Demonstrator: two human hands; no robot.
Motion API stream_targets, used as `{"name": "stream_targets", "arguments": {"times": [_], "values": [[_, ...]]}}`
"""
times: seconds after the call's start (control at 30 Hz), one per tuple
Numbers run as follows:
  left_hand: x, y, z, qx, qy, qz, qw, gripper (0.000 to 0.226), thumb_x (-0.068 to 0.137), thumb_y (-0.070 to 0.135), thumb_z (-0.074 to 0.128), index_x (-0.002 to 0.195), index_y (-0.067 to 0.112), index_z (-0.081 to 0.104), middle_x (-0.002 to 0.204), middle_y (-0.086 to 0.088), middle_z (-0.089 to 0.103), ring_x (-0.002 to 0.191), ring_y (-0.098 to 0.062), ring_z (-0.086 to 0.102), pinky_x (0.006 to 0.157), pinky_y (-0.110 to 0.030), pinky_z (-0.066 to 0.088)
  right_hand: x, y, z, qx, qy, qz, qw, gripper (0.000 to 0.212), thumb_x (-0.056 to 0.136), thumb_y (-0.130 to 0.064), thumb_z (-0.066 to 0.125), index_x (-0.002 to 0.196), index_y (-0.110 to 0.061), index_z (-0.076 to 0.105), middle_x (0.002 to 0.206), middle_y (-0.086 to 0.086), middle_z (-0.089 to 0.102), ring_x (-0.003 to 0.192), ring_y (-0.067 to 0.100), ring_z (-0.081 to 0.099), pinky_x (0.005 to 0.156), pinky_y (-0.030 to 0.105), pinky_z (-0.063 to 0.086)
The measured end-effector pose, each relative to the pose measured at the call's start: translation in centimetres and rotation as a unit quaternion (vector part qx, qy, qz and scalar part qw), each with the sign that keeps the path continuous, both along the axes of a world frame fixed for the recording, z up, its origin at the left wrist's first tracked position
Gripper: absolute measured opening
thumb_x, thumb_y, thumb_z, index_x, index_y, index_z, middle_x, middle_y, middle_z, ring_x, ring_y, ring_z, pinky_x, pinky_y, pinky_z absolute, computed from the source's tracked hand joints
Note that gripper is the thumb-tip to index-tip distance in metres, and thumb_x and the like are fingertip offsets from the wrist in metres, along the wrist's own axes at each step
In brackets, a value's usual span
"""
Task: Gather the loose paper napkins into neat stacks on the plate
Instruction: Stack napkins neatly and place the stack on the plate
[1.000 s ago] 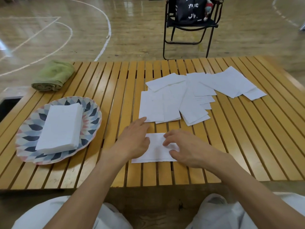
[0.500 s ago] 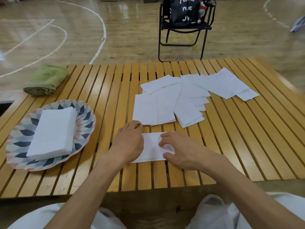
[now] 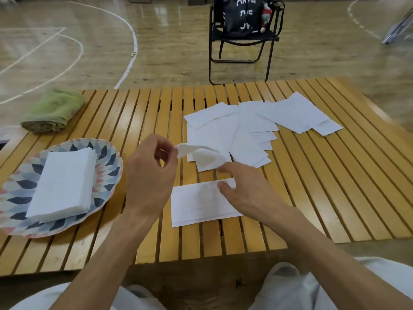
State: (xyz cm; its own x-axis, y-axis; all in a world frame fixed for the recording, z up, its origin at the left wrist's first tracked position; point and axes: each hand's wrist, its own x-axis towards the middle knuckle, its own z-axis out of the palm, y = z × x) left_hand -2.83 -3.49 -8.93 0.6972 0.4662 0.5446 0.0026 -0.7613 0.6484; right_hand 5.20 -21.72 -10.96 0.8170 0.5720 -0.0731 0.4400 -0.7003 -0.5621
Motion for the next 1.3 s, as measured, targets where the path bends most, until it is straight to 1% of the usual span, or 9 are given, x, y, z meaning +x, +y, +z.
{"name": "stream_targets", "arguments": {"times": [0.13, 0.2, 0.37, 0.5, 0.7, 0.8, 0.93, 1.07, 1.3], "values": [[-0.1, 0.3, 0.8, -0.104, -0.032, -0.074, 0.991, 0.022, 0.094, 0.016, 0.065, 0.114, 0.023, 0.061, 0.096, 0.013, 0.064, 0.090, -0.012, 0.064, 0.074, -0.019, 0.053, 1.0, -0.1, 0.2, 0.139, 0.108, -0.124, 0.977, 0.071, 0.093, -0.042, 0.067, 0.152, -0.025, 0.032, 0.144, -0.005, 0.050, 0.111, 0.005, 0.052, 0.075, 0.016, 0.039], [-0.3, 0.5, 0.9, -0.135, -0.031, -0.098, 0.985, 0.019, 0.095, 0.014, 0.063, 0.112, 0.024, 0.065, 0.098, 0.011, 0.068, 0.093, -0.013, 0.066, 0.076, -0.021, 0.055, 1.4, -0.4, 0.8, 0.210, 0.176, -0.160, 0.948, 0.084, 0.088, -0.042, 0.075, 0.155, -0.030, 0.026, 0.149, -0.006, 0.045, 0.126, 0.010, 0.048, 0.086, 0.022, 0.040], [-0.4, 0.7, 0.6, -0.221, -0.007, -0.114, 0.969, 0.007, 0.095, 0.031, 0.061, 0.098, 0.031, 0.067, 0.087, 0.014, 0.069, 0.083, 0.000, 0.063, 0.069, -0.013, 0.051, 2.2, -0.8, 1.7, 0.313, 0.205, -0.135, 0.917, 0.018, 0.094, -0.026, 0.070, 0.112, -0.026, 0.072, 0.107, -0.012, 0.070, 0.103, 0.010, 0.061, 0.083, 0.028, 0.047], [-0.2, 1.0, -0.1, -0.246, 0.024, -0.085, 0.965, 0.011, 0.097, 0.032, 0.060, 0.090, 0.028, 0.067, 0.080, 0.014, 0.066, 0.071, 0.000, 0.059, 0.065, -0.014, 0.050, 2.4, -1.0, 1.9, 0.372, 0.283, -0.136, 0.874, 0.020, 0.095, -0.024, 0.067, 0.115, -0.023, 0.073, 0.108, -0.011, 0.075, 0.106, 0.012, 0.068, 0.088, 0.032, 0.057], [-0.2, 1.3, -1.1, -0.219, 0.111, -0.047, 0.968, 0.013, 0.098, 0.029, 0.057, 0.088, 0.033, 0.064, 0.084, 0.023, 0.066, 0.081, 0.005, 0.061, 0.060, -0.010, 0.046, 2.5, -1.3, 1.6, 0.291, 0.209, -0.175, 0.917, 0.013, 0.097, -0.026, 0.065, 0.099, -0.016, 0.074, 0.098, -0.003, 0.076, 0.083, 0.013, 0.067, 0.062, 0.025, 0.050], [-0.3, 1.6, -1.5, -0.209, 0.165, -0.052, 0.962, 0.012, 0.098, 0.026, 0.057, 0.091, 0.031, 0.065, 0.085, 0.015, 0.070, 0.080, 0.001, 0.064, 0.064, -0.017, 0.047, 2.4, -1.5, 1.6, 0.246, 0.198, -0.161, 0.935, 0.010, 0.096, -0.021, 0.065, 0.092, -0.017, 0.073, 0.083, -0.005, 0.076, 0.065, 0.004, 0.065, 0.059, 0.022, 0.047], [-0.6, 1.6, -1.8, -0.168, 0.218, -0.048, 0.960, 0.009, 0.096, 0.031, 0.060, 0.088, 0.030, 0.064, 0.082, 0.009, 0.070, 0.075, 0.002, 0.064, 0.054, -0.013, 0.049, 2.4, -1.5, 1.4, 0.198, 0.162, -0.154, 0.954, 0.014, 0.096, -0.024, 0.064, 0.087, -0.015, 0.071, 0.079, 0.002, 0.074, 0.067, 0.012, 0.066, 0.064, 0.031, 0.049], [-0.7, 1.7, -1.7, -0.143, 0.222, -0.028, 0.964, 0.017, 0.097, 0.035, 0.057, 0.083, 0.028, 0.062, 0.077, 0.007, 0.066, 0.072, 0.000, 0.061, 0.052, -0.015, 0.043, 2.6, -1.5, 1.3, 0.183, 0.147, -0.154, 0.960, 0.030, 0.096, -0.029, 0.063, 0.072, -0.011, 0.060, 0.061, 0.003, 0.048, 0.051, 0.009, 0.041, 0.051, 0.021, 0.035], [-1.1, 2.1, -2.1, -0.130, 0.285, -0.042, 0.949, 0.009, 0.094, 0.026, 0.063, 0.086, 0.028, 0.062, 0.085, 0.006, 0.067, 0.078, -0.010, 0.065, 0.060, -0.020, 0.047, 2.3, -1.4, 1.4, 0.169, 0.164, -0.130, 0.963, 0.012, 0.094, -0.020, 0.065, 0.087, -0.013, 0.071, 0.088, 0.016, 0.074, 0.072, 0.029, 0.065, 0.068, 0.041, 0.053]]}}
